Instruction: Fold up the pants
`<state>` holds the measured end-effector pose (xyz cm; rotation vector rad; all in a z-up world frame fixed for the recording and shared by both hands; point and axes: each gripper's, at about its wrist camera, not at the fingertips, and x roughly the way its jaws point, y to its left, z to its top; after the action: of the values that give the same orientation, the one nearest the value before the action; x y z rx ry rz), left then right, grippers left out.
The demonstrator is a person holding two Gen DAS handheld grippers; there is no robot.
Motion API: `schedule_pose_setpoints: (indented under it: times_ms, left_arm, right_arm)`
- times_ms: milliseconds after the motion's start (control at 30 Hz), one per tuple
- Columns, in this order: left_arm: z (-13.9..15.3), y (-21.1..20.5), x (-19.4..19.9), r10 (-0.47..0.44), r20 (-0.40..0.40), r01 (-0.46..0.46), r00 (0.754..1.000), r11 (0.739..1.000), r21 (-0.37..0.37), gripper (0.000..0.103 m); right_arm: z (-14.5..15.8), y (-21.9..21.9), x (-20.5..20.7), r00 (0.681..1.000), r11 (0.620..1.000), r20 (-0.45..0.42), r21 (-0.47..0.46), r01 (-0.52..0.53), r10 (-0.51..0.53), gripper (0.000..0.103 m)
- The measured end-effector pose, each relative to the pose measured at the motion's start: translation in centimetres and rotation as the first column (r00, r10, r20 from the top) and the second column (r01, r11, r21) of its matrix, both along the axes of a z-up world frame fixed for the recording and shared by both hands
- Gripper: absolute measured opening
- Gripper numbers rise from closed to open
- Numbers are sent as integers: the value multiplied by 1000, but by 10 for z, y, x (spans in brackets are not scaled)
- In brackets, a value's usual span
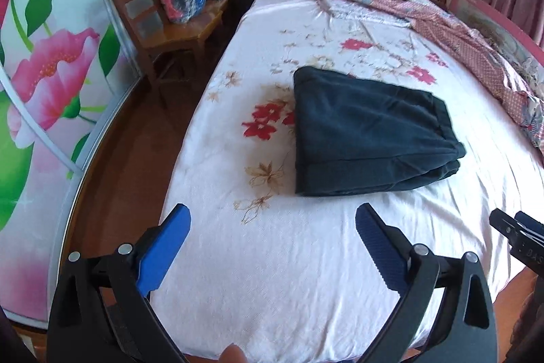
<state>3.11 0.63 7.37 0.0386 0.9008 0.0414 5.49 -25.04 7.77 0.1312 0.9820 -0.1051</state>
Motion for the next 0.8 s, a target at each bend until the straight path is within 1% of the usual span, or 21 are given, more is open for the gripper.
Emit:
schedule_pose_setpoints:
  times_ms: [67, 133, 167, 233, 333, 367, 400, 500, 600, 633, 700, 800]
  left_arm:
    - [17, -10, -6, -24, 56, 23, 998, 1000, 15, 99]
    - [31, -17, -8, -43, 105, 42, 994, 999, 10, 100]
    - [38, -19, -9, -45, 127, 45, 991, 999, 0, 100]
    - [49, -21, -10, -72, 164, 79, 984, 996, -41, 100]
    - [60, -29, -9, -90, 206, 106, 974, 992, -66, 100]
    - [62, -32, -8, -104, 220, 121, 970, 990, -68, 100]
    - [61, -34, -7, -102, 221, 118, 970, 991, -60, 100]
    - [54, -39, -6, -95, 219, 106, 971, 994, -37, 100]
    - [45, -40, -8, -98, 193, 111, 976, 992, -57, 100]
    - [42, -40, -9, -96, 191, 107, 977, 993, -51, 100]
    - [36, -42, -11, -96, 189, 102, 977, 995, -20, 100]
    - [25, -41, -10, -66, 162, 59, 985, 997, 43, 100]
  right_arm:
    - [17, 5, -2, 998, 1000, 60, -18, 3, -2, 82]
    - [32, 10, -2, 994, 999, 111, -45, 4, 1, 82]
    - [40, 13, -2, 990, 998, 139, -58, 6, 2, 82]
    - [55, 17, -1, 982, 997, 188, -71, 7, 6, 82]
    - [74, 25, -1, 965, 995, 262, -99, 14, 12, 82]
    - [79, 28, -2, 959, 993, 284, -114, 20, 13, 82]
    - [82, 29, -2, 955, 992, 298, -127, 28, 11, 82]
    - [81, 32, -3, 953, 992, 302, -126, 32, 7, 82]
    - [71, 35, -4, 960, 992, 280, -123, 23, 12, 82]
    - [67, 36, -5, 962, 992, 272, -122, 26, 8, 82]
    - [59, 37, -7, 966, 993, 257, -111, 25, 4, 82]
    - [43, 41, -8, 974, 989, 225, -143, 26, 7, 82]
